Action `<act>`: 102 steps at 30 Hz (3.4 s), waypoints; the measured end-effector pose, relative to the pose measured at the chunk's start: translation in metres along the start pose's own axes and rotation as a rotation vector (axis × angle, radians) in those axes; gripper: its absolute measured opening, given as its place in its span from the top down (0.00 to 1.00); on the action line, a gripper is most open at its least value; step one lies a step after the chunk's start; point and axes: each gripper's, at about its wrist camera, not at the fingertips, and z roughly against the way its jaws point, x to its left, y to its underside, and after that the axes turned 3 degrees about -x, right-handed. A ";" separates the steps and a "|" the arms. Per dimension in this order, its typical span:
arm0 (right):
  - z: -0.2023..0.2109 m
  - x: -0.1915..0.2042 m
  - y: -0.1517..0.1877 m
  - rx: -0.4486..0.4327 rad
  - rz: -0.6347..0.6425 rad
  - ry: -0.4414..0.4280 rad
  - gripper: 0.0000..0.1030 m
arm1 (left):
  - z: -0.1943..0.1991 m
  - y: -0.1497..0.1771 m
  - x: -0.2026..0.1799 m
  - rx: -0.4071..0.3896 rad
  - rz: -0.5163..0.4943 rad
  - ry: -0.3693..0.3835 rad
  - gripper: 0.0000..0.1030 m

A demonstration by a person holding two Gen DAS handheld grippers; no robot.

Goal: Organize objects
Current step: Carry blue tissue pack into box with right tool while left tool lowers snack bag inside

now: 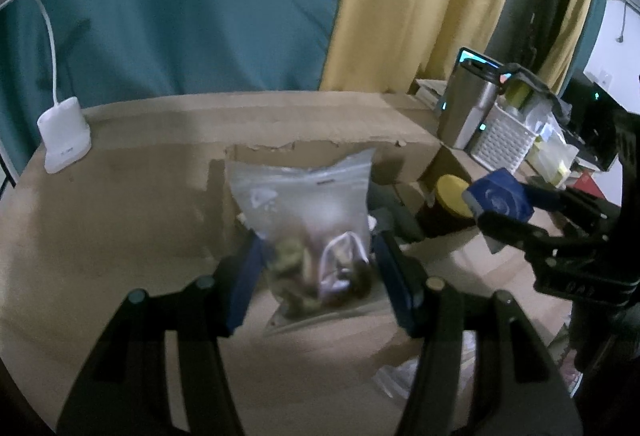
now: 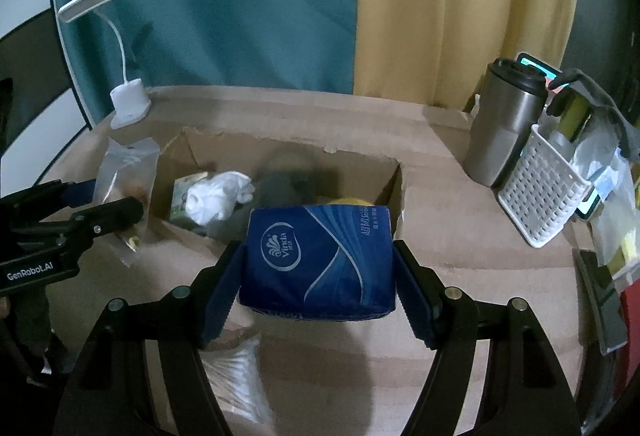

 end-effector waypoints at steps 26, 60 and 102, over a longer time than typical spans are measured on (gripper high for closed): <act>-0.039 -0.014 -0.027 0.014 -0.024 -0.011 0.27 | -0.039 -0.022 0.014 0.024 0.017 -0.022 0.43; -0.088 -0.022 -0.054 0.008 -0.059 -0.016 0.27 | -0.080 -0.039 0.025 0.054 -0.013 -0.039 0.43; -0.080 -0.019 -0.030 0.017 -0.058 -0.009 0.17 | -0.073 -0.031 0.022 0.072 -0.013 -0.033 0.26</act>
